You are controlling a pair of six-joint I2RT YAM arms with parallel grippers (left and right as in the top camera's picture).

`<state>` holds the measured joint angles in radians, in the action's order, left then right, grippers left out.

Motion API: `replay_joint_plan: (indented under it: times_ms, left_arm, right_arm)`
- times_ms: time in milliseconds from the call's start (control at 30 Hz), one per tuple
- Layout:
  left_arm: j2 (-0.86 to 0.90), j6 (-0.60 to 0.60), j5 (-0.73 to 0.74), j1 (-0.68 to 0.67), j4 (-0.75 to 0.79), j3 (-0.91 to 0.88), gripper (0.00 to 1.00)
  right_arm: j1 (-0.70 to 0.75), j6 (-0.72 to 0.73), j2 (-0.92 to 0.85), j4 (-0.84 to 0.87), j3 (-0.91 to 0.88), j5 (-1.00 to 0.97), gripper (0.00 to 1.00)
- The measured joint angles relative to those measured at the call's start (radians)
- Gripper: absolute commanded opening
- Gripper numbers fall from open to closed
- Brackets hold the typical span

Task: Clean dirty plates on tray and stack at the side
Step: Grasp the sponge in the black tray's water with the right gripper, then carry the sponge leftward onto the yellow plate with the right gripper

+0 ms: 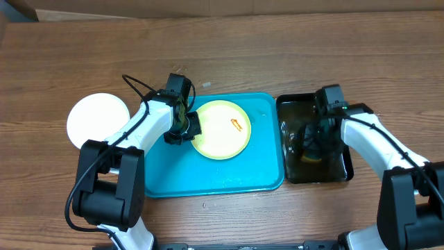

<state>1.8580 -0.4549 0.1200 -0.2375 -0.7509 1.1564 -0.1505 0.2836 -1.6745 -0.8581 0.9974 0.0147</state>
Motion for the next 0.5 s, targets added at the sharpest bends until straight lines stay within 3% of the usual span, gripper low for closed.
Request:
replay_joint_plan:
  times_ms: [33, 133, 233, 367, 500]
  left_arm:
    - [0.000, 0.003, 0.001, 0.000, 0.000, 0.000, 0.15]
    - [0.000, 0.014, 0.000, 0.000, -0.001, 0.000, 0.18]
    - [0.000, 0.014, 0.000, 0.000, 0.000, 0.000, 0.16]
    - [0.000, 0.014, 0.001, 0.000, 0.000, 0.000, 0.04]
    - [0.000, 0.018, 0.004, 0.000, -0.001, 0.000, 0.04]
  right_arm:
    - [0.000, 0.000, 0.000, -0.016, 0.018, -0.004, 0.04]
    - [0.000, 0.000, 0.000, -0.045, 0.059, -0.013, 0.04]
    - [0.000, 0.001, 0.000, -0.062, 0.079, -0.032, 0.04]
    - [-0.011, 0.002, 0.000, -0.082, 0.083, -0.068, 0.04]
    - [-0.052, 0.028, 0.000, -0.078, 0.084, -0.093, 0.04]
